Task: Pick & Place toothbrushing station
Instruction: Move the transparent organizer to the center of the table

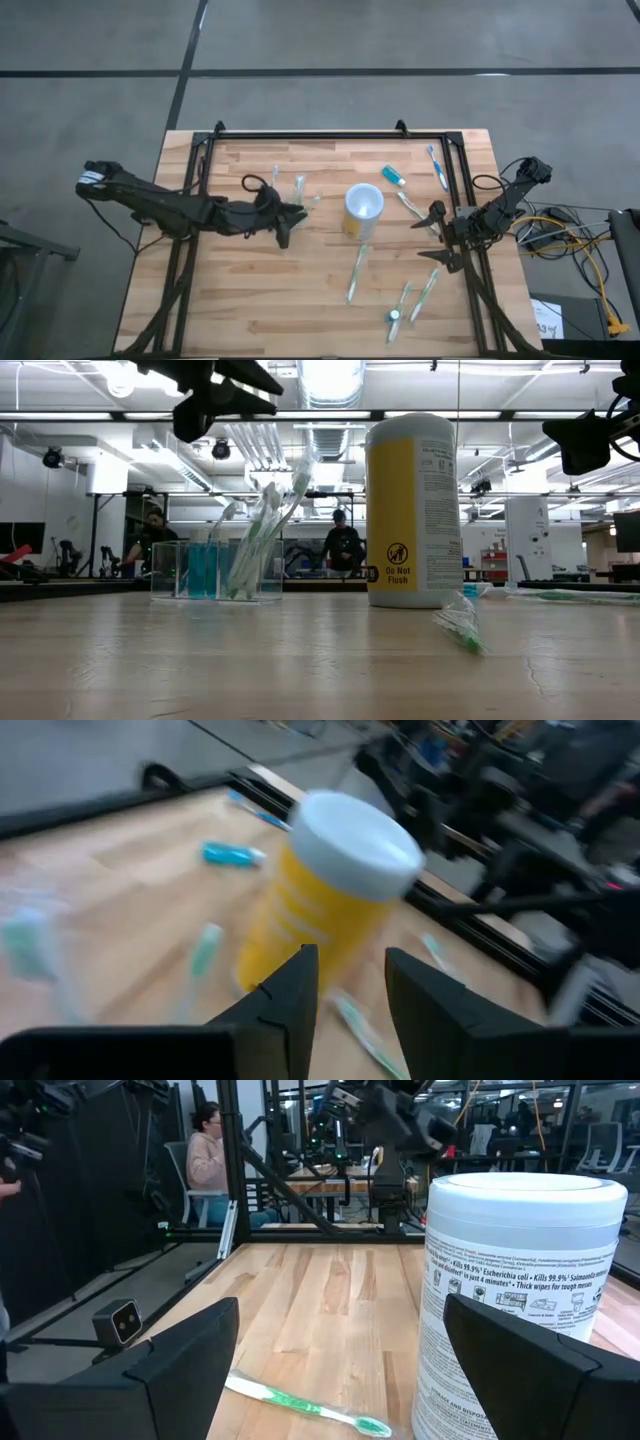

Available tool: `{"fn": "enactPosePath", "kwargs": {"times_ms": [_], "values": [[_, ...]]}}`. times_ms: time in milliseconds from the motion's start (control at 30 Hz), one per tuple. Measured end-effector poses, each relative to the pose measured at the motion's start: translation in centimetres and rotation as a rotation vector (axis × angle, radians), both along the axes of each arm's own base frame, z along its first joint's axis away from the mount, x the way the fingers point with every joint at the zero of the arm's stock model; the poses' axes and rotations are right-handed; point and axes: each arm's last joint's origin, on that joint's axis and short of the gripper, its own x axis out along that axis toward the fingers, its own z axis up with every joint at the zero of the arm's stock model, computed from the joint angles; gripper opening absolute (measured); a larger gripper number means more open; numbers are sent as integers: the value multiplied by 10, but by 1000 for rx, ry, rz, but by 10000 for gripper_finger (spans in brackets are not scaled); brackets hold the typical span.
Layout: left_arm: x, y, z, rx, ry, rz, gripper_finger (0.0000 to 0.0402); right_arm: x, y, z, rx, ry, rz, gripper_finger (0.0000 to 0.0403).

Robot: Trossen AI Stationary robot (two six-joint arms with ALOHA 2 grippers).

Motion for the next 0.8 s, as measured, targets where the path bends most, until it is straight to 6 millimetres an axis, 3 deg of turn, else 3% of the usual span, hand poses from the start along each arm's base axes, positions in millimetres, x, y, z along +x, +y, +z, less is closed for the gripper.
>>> {"fn": "enactPosePath", "kwargs": {"times_ms": [200,500,600,800], "values": [[1,-7,-1,-92,7,-180,122,0,0,0,0,0,0,348],[2,-22,-10,-204,44,-277,122,0,0,0,0,0,0,345],[-1,-31,-6,-133,15,-341,122,0,0,0,0,0,0,346],[-14,-56,17,170,-146,-364,122,0,0,0,0,0,0,349]]}}
